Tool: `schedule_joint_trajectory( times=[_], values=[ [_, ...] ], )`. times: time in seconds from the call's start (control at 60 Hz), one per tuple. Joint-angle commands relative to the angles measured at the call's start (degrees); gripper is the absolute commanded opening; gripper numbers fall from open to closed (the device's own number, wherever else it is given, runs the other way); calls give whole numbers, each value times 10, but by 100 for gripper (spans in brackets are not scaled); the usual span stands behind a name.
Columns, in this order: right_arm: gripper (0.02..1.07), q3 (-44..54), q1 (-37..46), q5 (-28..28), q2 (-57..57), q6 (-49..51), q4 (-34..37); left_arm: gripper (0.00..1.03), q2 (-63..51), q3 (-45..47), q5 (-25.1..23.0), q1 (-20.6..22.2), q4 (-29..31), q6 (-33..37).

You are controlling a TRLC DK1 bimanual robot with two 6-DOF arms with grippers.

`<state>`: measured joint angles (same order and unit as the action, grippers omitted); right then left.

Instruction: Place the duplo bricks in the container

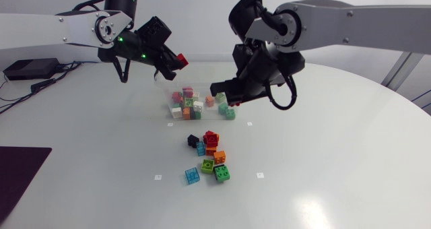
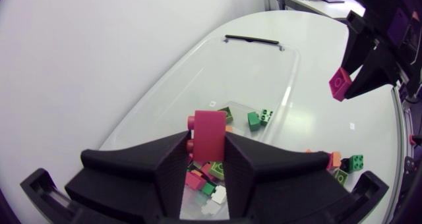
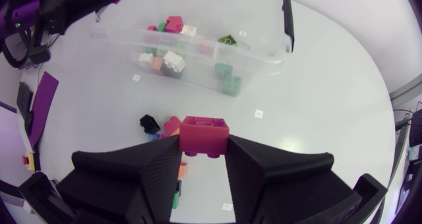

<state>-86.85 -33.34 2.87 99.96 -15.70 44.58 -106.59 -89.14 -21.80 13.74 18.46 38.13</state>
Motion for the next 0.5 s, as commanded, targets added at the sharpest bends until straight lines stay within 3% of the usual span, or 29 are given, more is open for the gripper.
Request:
schedule_joint_trajectory(
  times=[0.0, 0.067, 0.117, 0.167, 0.183, 0.2, 0.217, 0.25, 0.483],
  values=[
    [33, -36, 3, 0, 9, 15, -6, 23, -29, -28, 10, 3, -18, -36],
    [33, -59, 4, -1, 18, 19, -6, 24, -42, -36, 21, 3, -29, -52],
    [33, -76, 6, 0, 23, 22, -5, 31, -50, -45, 27, 4, -29, -67],
    [33, -93, 7, 0, 28, 23, -5, 50, -52, -47, 29, 5, -29, -76],
    [33, -97, 7, 0, 30, 23, -5, 67, -51, -46, 30, 5, -29, -81],
    [33, -101, 7, 1, 31, 23, -5, 71, -51, -46, 31, 6, -29, -81],
    [33, -107, 8, 1, 35, 24, -5, 87, -48, -42, 35, 7, -28, -82],
    [33, -115, 8, 1, 39, 25, -5, 97, -40, -35, 46, 8, -29, -83],
    [33, -175, 18, 9, 86, 40, -23, 99, 75, 68, 47, 2, -55, -67]
  ],
)
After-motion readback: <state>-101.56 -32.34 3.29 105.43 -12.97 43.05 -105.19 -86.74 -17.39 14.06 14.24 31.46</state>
